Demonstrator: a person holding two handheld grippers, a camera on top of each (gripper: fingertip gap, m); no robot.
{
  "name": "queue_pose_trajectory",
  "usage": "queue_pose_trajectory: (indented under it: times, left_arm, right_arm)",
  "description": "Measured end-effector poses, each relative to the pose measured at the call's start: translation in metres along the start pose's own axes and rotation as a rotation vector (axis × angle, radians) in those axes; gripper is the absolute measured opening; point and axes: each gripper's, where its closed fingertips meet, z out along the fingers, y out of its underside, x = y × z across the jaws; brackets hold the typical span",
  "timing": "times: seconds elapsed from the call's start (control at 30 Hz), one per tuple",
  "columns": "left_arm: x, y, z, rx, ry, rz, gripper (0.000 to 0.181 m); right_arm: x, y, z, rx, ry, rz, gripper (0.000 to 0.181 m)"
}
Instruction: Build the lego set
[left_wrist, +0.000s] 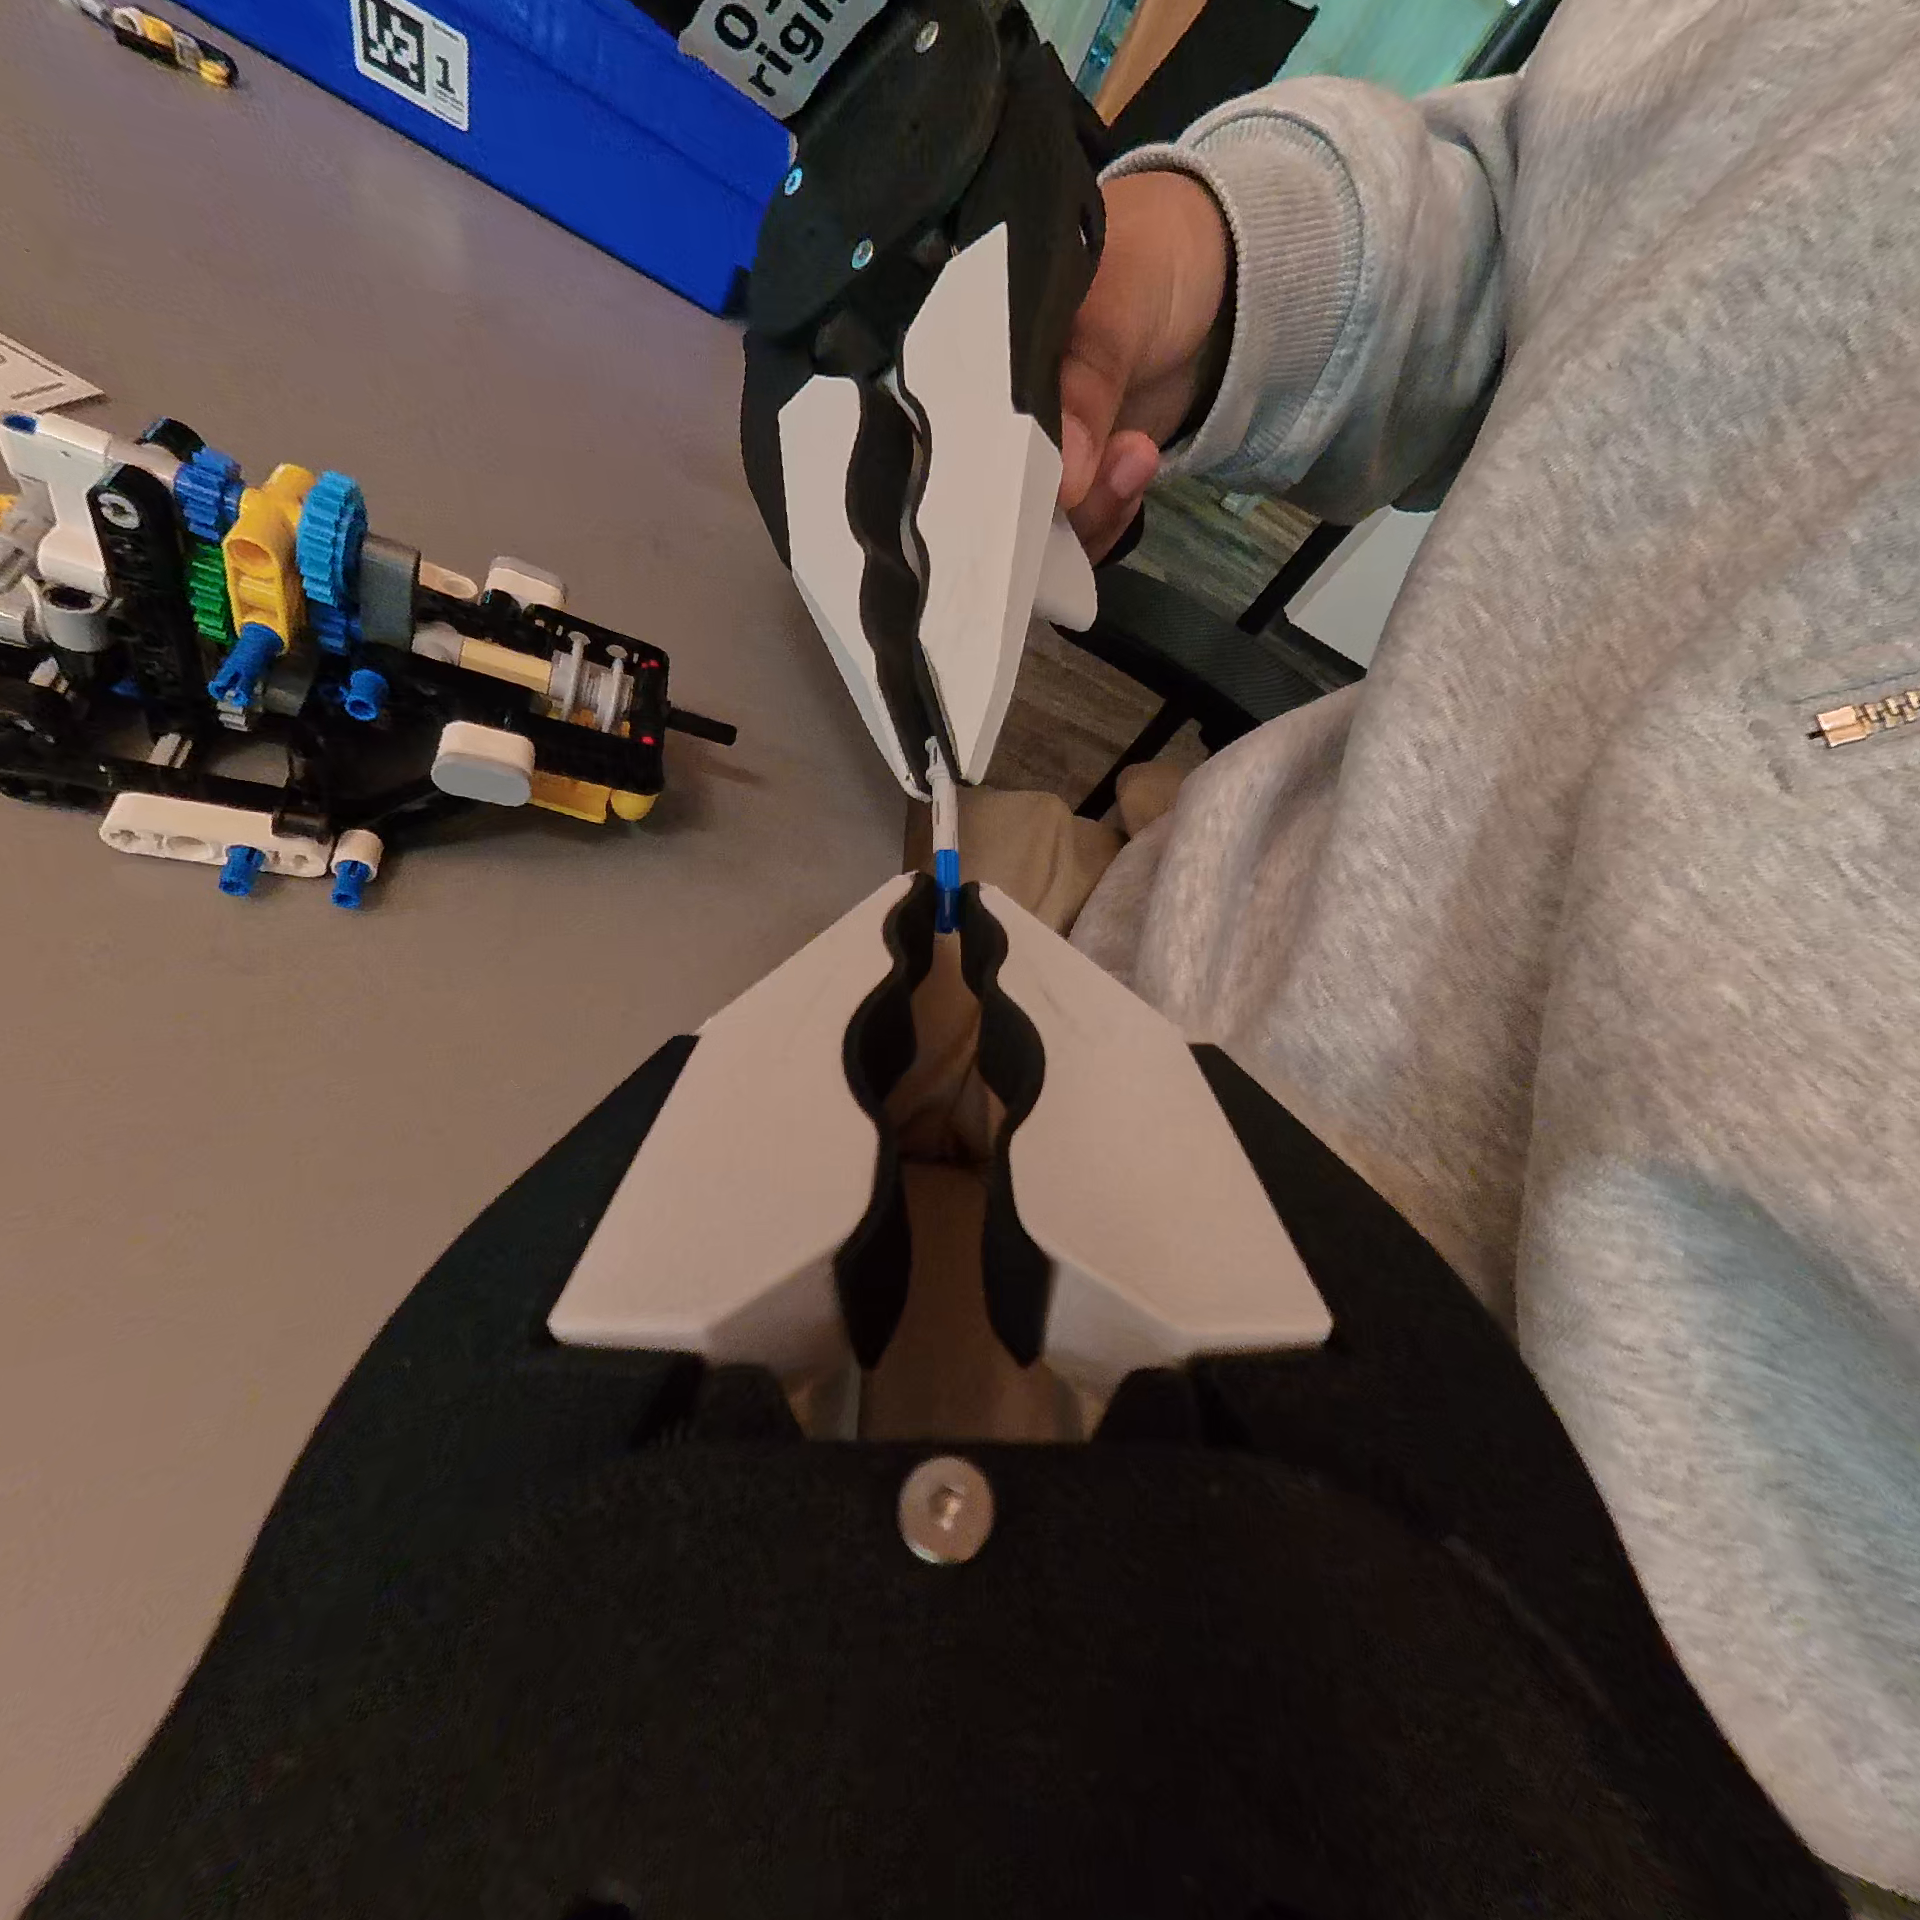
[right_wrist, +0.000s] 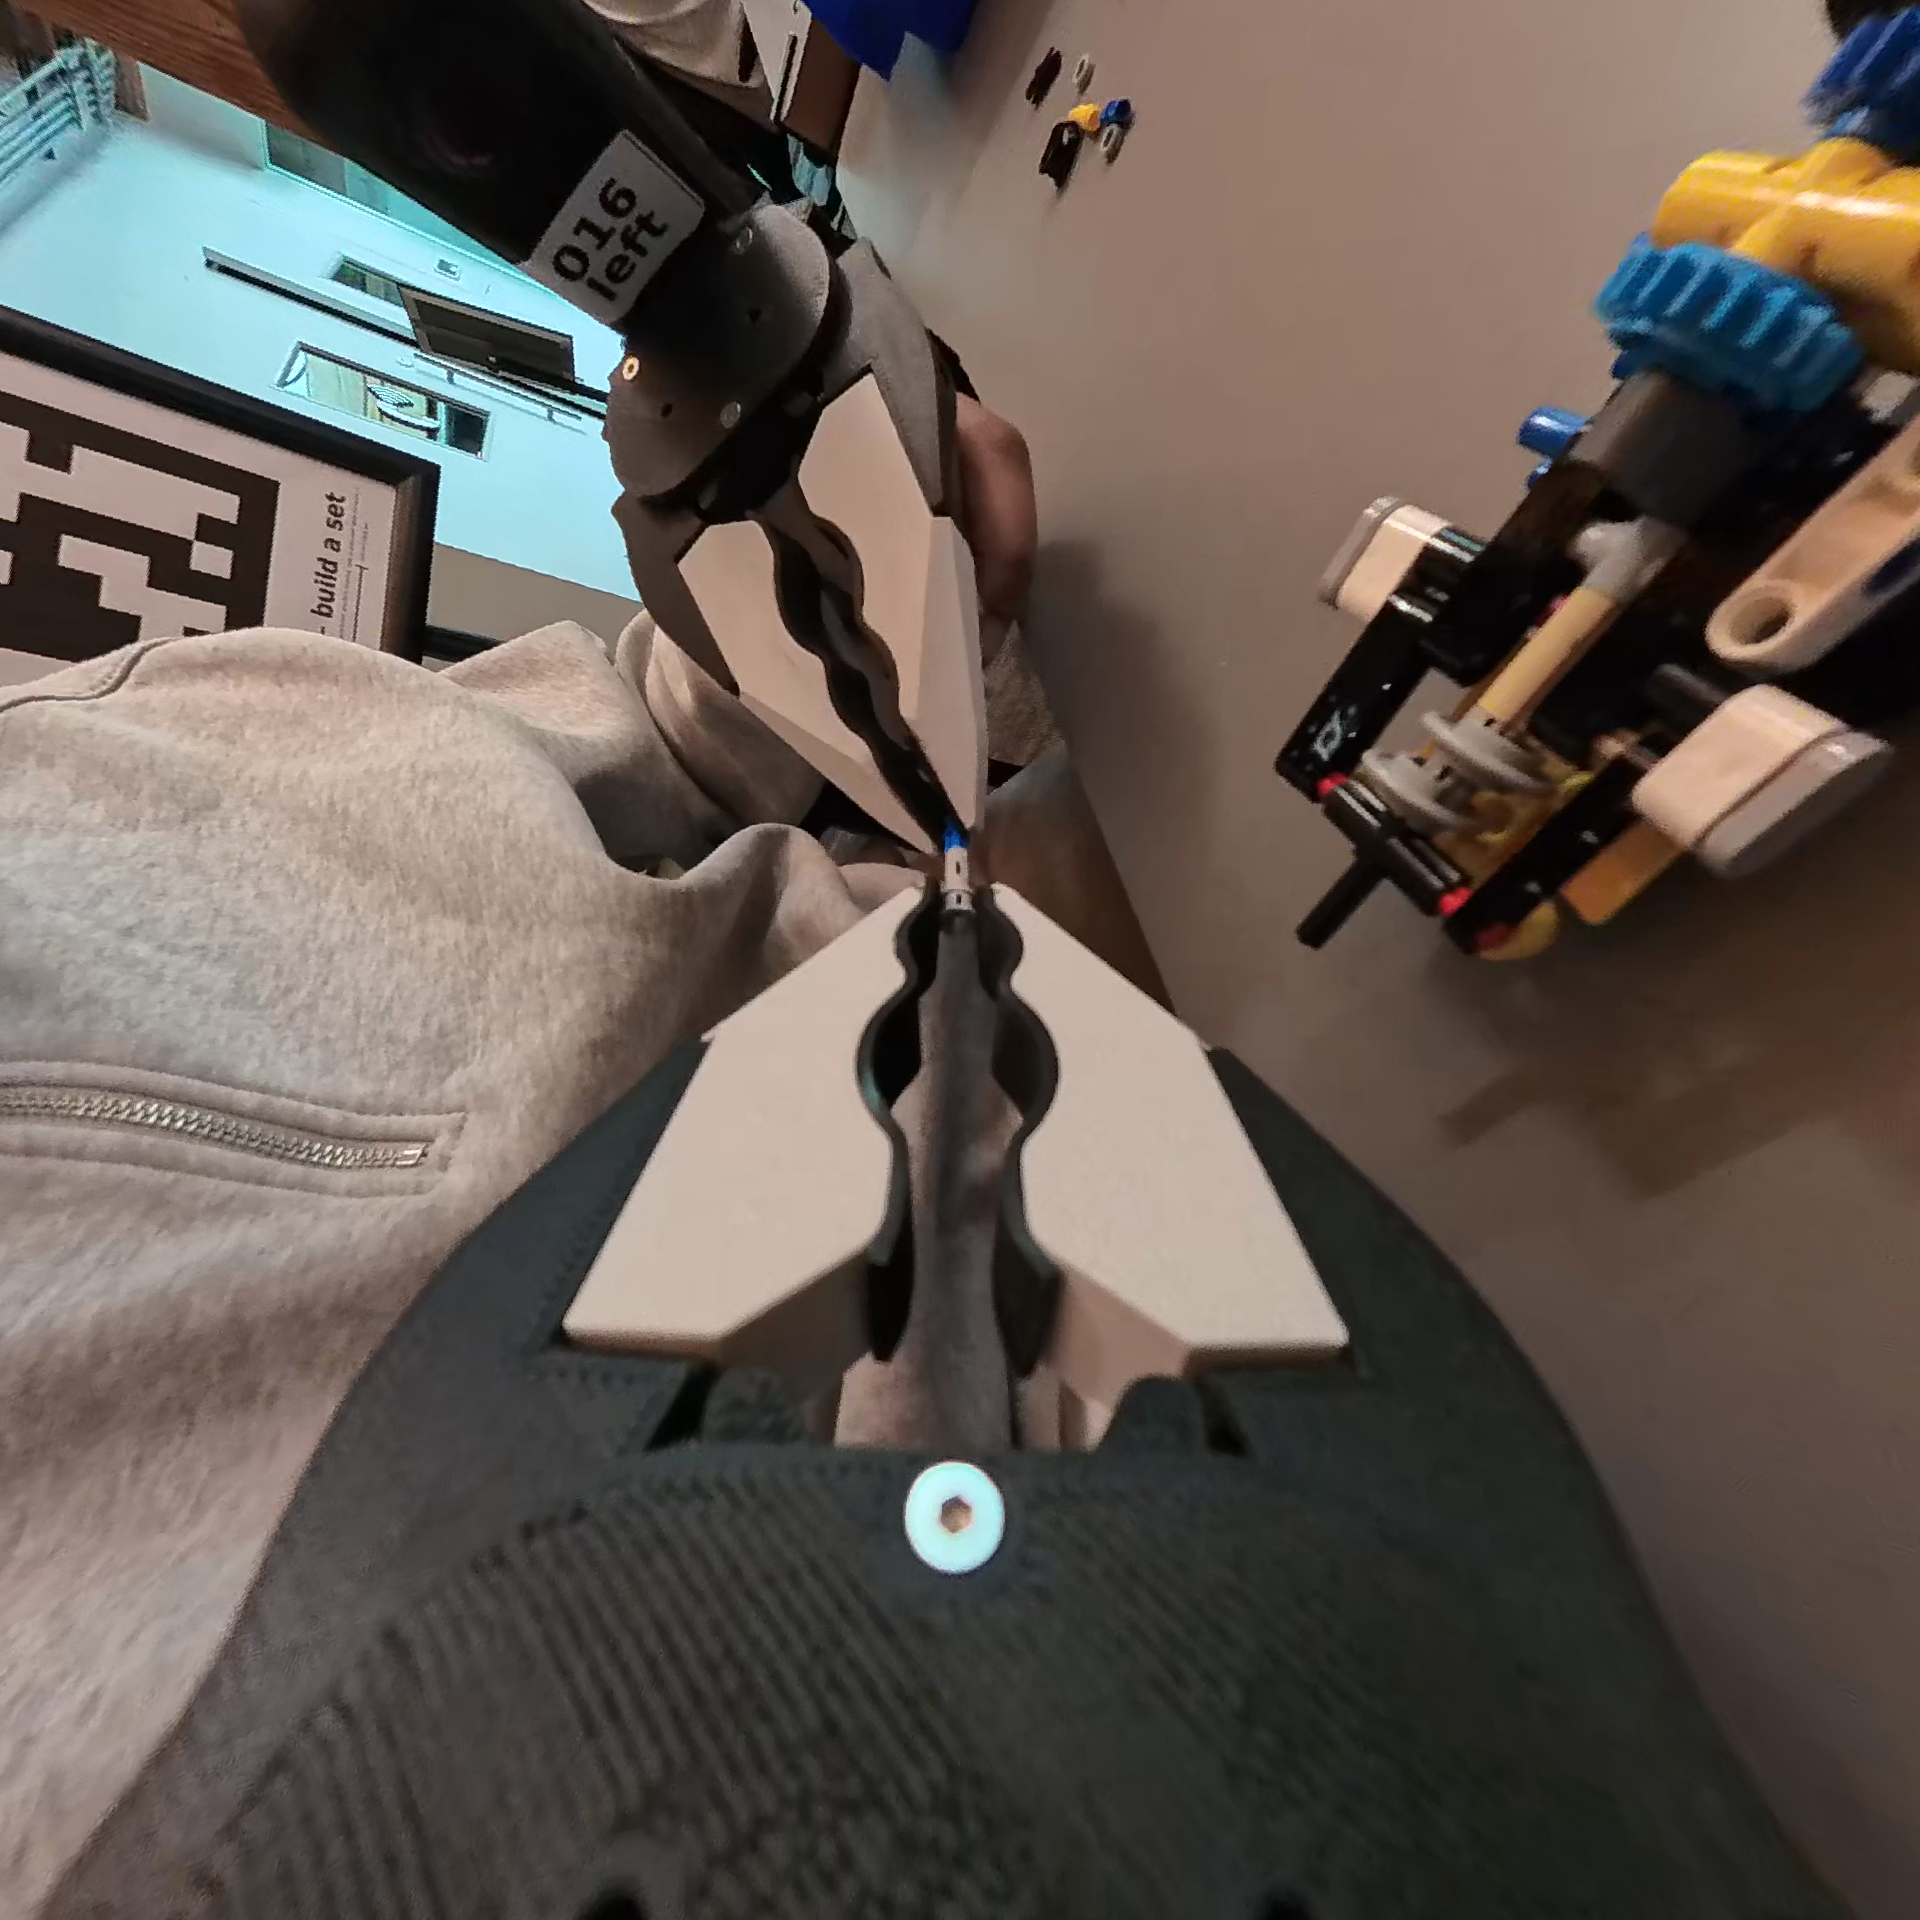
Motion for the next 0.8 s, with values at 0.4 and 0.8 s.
queue_pose_trajectory:
  times: [0.4, 0.8]
  left_arm:
    - [-0.0002, 0.0056, 0.0033, -0.032, 0.003, -0.025, 0.002]
    - [-0.0011, 0.0057, 0.0035, -0.026, 0.012, -0.048, 0.001]
  right_arm:
    - [0.0039, 0.004, 0.0018, -0.004, -0.008, 0.002, 0.005]
    - [0.0046, 0.0031, 0.0025, -0.012, -0.011, -0.01, 0.005]
